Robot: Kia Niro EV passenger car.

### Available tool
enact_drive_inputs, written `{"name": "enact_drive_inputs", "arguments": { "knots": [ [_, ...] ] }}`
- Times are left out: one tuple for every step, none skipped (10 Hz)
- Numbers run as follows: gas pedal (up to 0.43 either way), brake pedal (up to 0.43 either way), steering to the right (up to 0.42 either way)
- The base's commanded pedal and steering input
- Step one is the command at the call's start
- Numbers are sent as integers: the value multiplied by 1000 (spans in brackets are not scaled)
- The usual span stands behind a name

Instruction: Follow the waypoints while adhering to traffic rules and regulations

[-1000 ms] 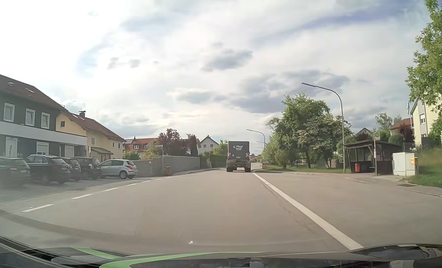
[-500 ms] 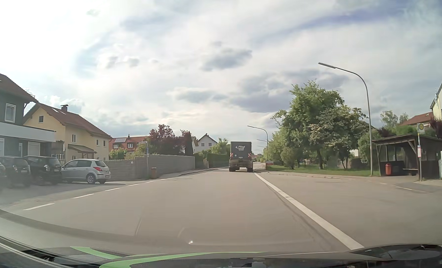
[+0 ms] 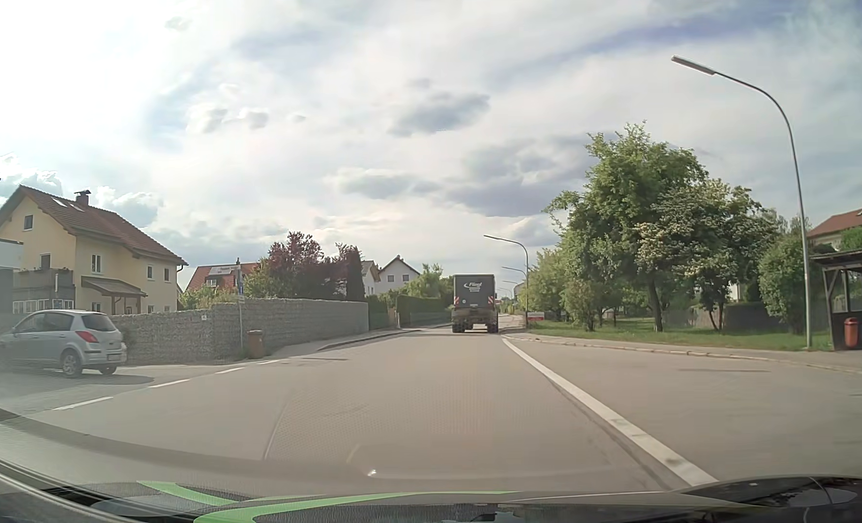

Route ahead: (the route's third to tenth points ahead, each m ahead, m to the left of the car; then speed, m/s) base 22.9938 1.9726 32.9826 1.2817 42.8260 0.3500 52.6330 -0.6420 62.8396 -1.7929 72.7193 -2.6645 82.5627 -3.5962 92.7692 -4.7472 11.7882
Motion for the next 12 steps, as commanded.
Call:
{"name": "enact_drive_inputs", "arguments": {
  "knots": [
    [157,0,0],
    [157,0,1],
    [157,0,1],
    [157,0,1],
    [157,0,1],
    [157,0,1],
    [157,0,4],
    [157,0,5],
    [157,0,5],
    [157,0,5],
    [157,0,5],
    [157,0,5]
  ]
}}
